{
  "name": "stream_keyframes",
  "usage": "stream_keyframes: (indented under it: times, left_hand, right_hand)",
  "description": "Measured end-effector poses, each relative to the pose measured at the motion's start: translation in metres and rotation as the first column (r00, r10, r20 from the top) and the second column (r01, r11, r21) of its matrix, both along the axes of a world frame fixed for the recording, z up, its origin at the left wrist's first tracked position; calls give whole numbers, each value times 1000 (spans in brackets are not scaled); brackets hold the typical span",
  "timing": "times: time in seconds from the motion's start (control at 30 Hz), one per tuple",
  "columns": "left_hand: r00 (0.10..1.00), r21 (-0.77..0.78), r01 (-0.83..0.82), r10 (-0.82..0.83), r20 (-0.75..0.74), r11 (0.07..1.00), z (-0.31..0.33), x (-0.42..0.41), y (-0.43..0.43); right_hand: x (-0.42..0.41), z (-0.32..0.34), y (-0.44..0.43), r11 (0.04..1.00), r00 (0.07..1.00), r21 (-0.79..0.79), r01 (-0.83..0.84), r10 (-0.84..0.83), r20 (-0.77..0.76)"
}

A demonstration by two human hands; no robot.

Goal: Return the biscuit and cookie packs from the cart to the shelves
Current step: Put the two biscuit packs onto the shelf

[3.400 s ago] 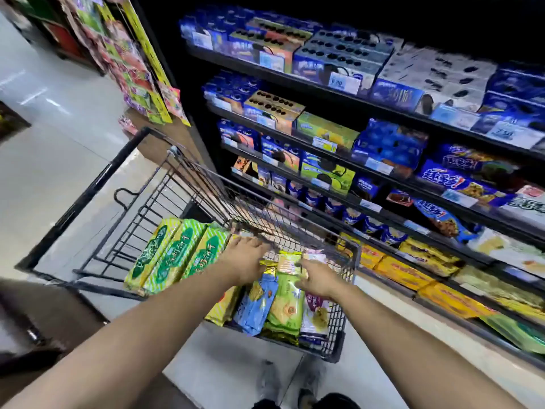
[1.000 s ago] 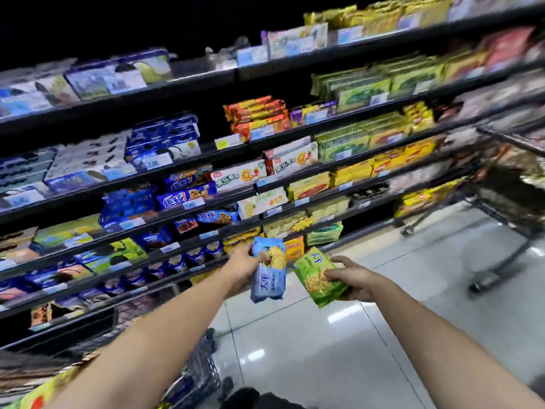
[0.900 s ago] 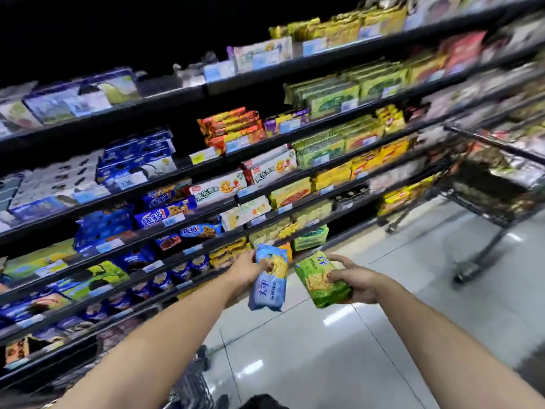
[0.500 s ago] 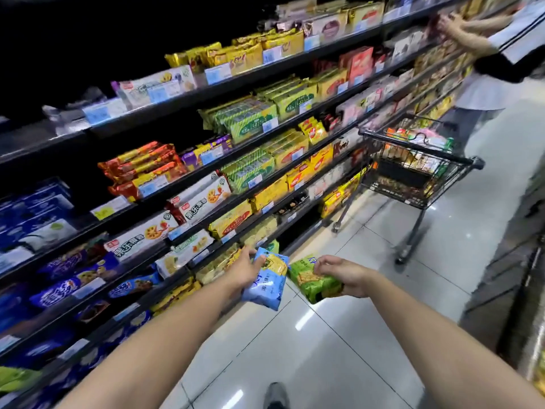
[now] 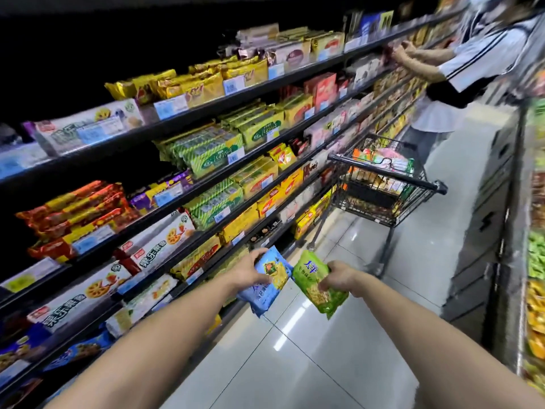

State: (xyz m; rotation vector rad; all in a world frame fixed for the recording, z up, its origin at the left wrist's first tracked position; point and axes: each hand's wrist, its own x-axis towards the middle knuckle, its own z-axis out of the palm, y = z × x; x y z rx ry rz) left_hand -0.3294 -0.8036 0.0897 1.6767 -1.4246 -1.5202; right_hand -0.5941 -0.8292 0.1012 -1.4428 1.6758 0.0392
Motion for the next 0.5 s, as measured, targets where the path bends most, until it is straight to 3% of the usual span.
stream_keyframes:
  times: [0.13,0.27,0.5]
  left_hand:
    - [969,-108,2,24,244,994,19,-18,-44]
    - [857,-182,62,41,513,981,50,-46,-93]
    - [735,-334,42,197,649,942,135,-104,-164]
  right_hand:
    - [-13,10,-53,979,986,-158,-133,114,-122]
    - [-36,36,-119,904,960,-332,-270,226,-165]
    - [-78,129,-228,692,886,-560,-456,416,-207]
